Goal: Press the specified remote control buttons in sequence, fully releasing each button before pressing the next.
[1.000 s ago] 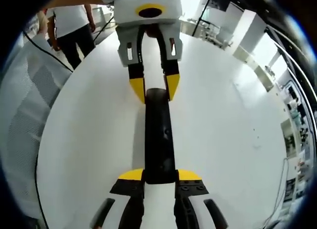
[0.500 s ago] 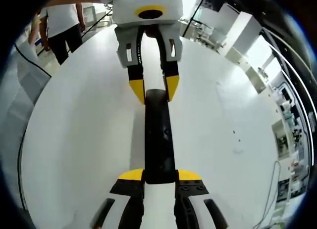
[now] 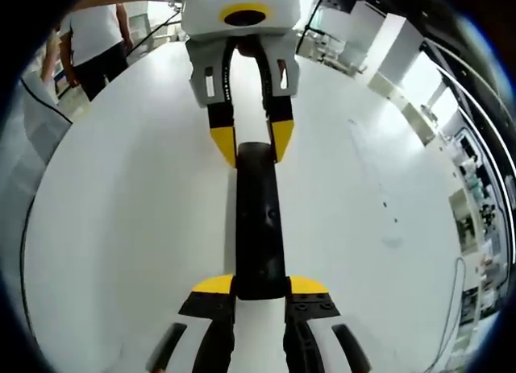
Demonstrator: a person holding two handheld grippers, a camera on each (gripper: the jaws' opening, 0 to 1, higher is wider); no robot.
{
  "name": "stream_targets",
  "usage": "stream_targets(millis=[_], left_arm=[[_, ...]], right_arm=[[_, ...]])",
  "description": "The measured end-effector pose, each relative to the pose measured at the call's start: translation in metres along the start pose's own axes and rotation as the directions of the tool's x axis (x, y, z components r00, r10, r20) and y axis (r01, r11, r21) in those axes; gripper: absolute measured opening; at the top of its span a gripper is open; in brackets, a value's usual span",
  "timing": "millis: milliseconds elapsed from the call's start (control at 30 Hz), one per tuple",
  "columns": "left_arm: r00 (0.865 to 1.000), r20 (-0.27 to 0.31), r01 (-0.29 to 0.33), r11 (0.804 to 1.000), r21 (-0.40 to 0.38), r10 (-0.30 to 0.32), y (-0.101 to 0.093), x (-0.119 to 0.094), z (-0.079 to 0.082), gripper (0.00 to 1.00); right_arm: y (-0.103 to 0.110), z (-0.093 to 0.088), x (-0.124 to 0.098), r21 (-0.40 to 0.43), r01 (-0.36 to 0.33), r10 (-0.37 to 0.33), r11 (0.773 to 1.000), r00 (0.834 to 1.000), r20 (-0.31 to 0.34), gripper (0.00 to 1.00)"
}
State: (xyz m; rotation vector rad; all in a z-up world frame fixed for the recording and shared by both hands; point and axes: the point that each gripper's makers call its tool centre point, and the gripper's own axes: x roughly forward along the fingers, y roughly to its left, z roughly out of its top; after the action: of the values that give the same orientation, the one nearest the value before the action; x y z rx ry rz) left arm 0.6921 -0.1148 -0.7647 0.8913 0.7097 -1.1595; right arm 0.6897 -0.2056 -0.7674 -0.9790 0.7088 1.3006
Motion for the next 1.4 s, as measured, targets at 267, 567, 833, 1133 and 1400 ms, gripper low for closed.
stream_targets(millis=[267, 567, 833, 1133, 1400], left_arm=[[1.000, -0.012, 0.011, 1.000, 0.000, -0.011, -0.008, 0.001, 0.004, 0.23], [0.999, -0.029, 0.023, 1.000, 0.015, -0.022, -0.008, 0.004, 0.004, 0.23], [0.999, -0.022, 0.027, 1.000, 0.006, -0.027, -0.009, 0.004, 0.006, 0.23], [0.999, -0.017, 0.030, 1.000, 0.008, -0.030, -0.006, 0.005, 0.004, 0.24], [0.999, -0.005, 0.042, 0.999, 0.003, -0.042, -0.004, 0.005, 0.001, 0.24]], right_arm=[[-0.003, -0.002, 0.002, -0.001, -0.012, 0.012, 1.000, 1.000, 0.011, 0.20], [-0.006, -0.004, 0.010, 0.009, -0.025, 0.025, 1.000, 1.000, 0.009, 0.20], [-0.008, -0.007, 0.009, 0.020, -0.037, 0.037, 0.999, 0.999, 0.013, 0.20], [-0.013, -0.008, 0.009, 0.023, -0.041, 0.041, 0.999, 0.999, 0.011, 0.21], [-0.008, -0.007, 0.006, 0.011, -0.041, 0.041, 0.999, 0.999, 0.017, 0.21]])
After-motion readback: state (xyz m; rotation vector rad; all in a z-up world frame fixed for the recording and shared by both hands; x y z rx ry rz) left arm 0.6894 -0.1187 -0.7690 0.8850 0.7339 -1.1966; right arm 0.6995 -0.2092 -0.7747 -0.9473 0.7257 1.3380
